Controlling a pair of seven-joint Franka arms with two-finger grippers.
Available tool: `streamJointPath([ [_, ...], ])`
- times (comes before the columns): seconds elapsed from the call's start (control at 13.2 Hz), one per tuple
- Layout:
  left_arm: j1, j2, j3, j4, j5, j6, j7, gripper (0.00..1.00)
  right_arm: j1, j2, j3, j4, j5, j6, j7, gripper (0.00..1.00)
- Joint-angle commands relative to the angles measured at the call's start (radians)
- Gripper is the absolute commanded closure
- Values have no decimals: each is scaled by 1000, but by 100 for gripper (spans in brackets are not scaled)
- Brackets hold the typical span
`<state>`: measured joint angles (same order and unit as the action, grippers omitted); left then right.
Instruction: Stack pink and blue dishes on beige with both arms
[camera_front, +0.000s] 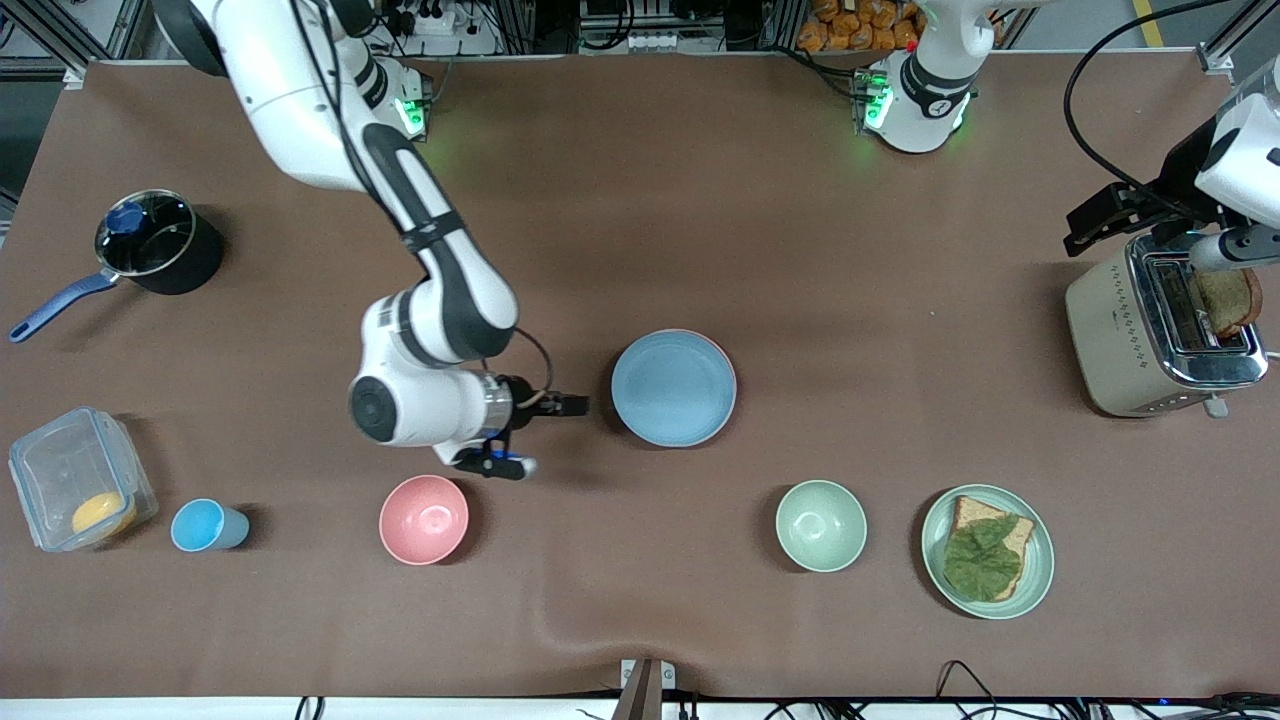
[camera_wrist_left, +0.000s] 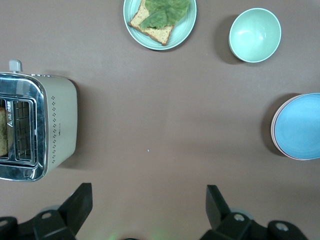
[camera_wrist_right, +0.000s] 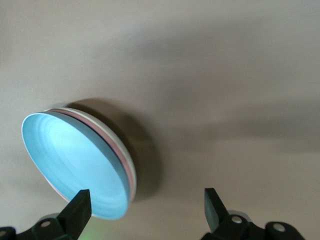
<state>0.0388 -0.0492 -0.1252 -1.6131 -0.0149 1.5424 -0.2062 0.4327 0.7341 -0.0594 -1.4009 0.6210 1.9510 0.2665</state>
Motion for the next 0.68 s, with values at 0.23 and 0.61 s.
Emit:
streamJointPath([
  [0.23,-4,11,2,30,18,-27,19,0,-164,-133,-54,-20,-180,-234,-82,0],
  [0.61,3,5,2,27,16,-27,22,0,-294,-275,-80,-68,-380,-302,-248,0],
])
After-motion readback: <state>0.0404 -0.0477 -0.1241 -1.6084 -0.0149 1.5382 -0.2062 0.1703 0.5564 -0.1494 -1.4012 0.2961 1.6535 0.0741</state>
